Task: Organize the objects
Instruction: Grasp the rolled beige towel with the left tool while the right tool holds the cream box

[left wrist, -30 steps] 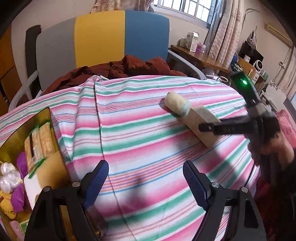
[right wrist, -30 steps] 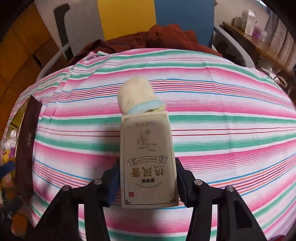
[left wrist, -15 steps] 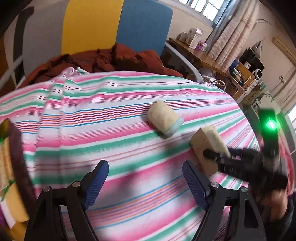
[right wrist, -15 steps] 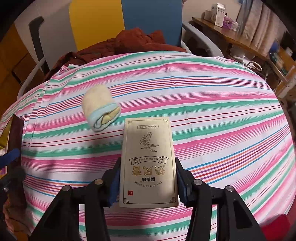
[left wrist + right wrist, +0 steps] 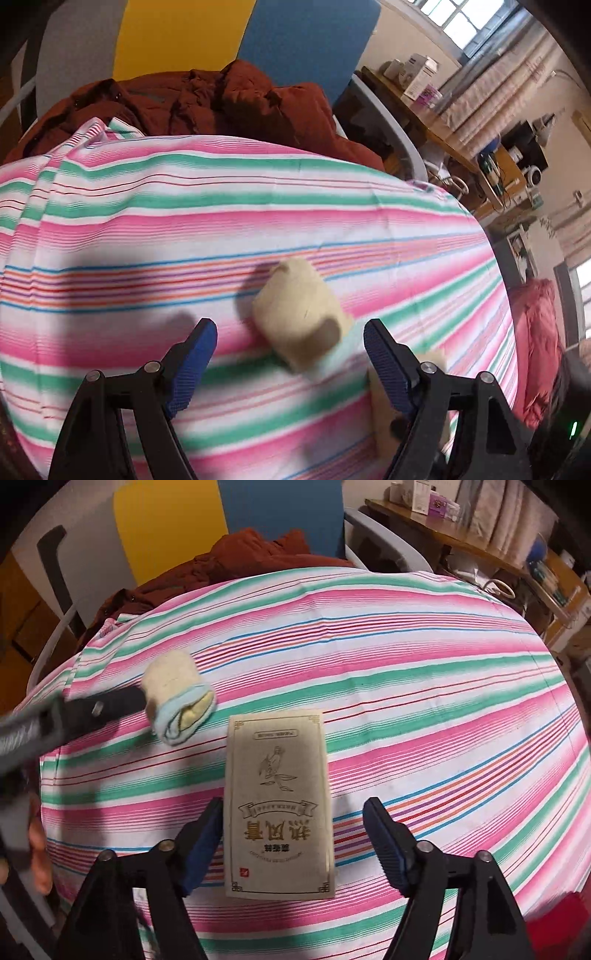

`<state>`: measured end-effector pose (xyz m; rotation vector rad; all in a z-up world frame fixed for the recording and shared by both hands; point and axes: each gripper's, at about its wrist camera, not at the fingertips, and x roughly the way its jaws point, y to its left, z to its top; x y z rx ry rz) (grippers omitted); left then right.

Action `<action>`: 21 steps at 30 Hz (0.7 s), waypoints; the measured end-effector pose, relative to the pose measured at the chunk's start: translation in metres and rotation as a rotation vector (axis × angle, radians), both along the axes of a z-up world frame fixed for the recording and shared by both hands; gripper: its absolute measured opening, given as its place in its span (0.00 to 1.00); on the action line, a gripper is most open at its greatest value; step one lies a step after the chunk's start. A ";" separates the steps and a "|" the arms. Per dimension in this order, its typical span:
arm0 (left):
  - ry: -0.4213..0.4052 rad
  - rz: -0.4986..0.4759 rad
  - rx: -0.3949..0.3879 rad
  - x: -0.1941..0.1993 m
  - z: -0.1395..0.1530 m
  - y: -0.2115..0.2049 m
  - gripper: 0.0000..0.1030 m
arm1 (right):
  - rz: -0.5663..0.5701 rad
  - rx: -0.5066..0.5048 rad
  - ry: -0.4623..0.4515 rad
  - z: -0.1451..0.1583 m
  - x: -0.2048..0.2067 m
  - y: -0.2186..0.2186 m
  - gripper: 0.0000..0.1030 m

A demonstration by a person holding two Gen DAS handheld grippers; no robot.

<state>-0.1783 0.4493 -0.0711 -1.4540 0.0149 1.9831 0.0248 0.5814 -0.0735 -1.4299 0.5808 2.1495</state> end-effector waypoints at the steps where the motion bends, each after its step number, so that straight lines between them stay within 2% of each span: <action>1: -0.014 0.006 0.004 -0.003 -0.002 0.005 0.80 | -0.003 -0.003 0.000 0.000 0.001 0.001 0.76; 4: -0.037 0.033 -0.026 -0.012 -0.015 0.018 0.80 | -0.006 -0.007 0.002 0.000 0.001 0.001 0.76; 7: -0.060 0.046 -0.048 -0.014 -0.028 0.024 0.74 | -0.005 -0.009 -0.002 -0.001 0.001 0.001 0.77; 11: 0.022 -0.007 -0.076 -0.004 -0.028 0.026 0.73 | -0.004 -0.011 -0.014 -0.004 0.001 0.003 0.77; 14: 0.030 -0.049 -0.066 -0.001 -0.026 0.021 0.62 | 0.004 -0.012 -0.027 -0.006 0.000 0.003 0.75; 15: 0.029 -0.067 -0.061 0.000 -0.026 0.019 0.54 | 0.007 -0.011 -0.031 -0.007 -0.001 0.003 0.74; 17: 0.030 -0.092 -0.061 0.006 -0.024 0.013 0.51 | 0.016 -0.006 -0.047 -0.010 -0.003 0.002 0.59; 20: 0.081 -0.141 -0.077 0.019 -0.022 0.004 0.49 | 0.030 -0.015 -0.060 -0.015 -0.005 0.001 0.51; 21: 0.095 -0.154 -0.083 0.023 -0.021 0.002 0.49 | 0.033 -0.015 -0.059 -0.015 -0.005 0.001 0.51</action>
